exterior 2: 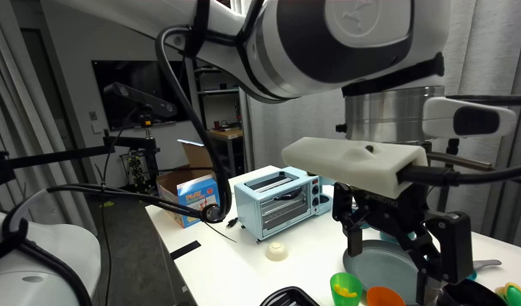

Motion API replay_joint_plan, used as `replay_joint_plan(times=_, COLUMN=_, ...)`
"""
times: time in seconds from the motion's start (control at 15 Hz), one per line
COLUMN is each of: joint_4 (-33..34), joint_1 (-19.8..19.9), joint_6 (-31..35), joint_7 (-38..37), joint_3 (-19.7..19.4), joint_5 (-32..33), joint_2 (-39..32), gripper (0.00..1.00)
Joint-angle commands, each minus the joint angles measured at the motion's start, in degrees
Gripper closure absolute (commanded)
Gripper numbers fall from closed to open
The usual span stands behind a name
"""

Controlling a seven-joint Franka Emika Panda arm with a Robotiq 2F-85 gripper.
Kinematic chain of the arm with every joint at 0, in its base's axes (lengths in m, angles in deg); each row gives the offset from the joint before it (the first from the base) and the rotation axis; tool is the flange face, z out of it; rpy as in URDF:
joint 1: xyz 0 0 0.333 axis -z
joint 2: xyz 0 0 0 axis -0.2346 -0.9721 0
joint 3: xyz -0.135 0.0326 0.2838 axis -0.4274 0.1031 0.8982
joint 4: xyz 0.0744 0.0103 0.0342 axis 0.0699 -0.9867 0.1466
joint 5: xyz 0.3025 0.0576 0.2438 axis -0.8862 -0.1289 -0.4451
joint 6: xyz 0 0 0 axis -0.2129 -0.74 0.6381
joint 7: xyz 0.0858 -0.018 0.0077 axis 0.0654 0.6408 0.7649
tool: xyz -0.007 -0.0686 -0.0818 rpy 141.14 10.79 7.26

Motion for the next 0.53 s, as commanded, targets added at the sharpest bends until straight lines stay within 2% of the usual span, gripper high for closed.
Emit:
replay_joint_plan(times=0.0, joint_4=0.09, joint_1=0.09, joint_6=-0.11, joint_7=0.06, joint_3=0.08, joint_5=-0.06, joint_2=-0.03, gripper=0.00)
replay_joint_plan(times=0.47, joint_4=0.14, joint_1=-0.54, joint_6=1.34, joint_7=1.74, joint_3=-0.58, joint_5=-0.78, joint_2=-3.52, gripper=0.00)
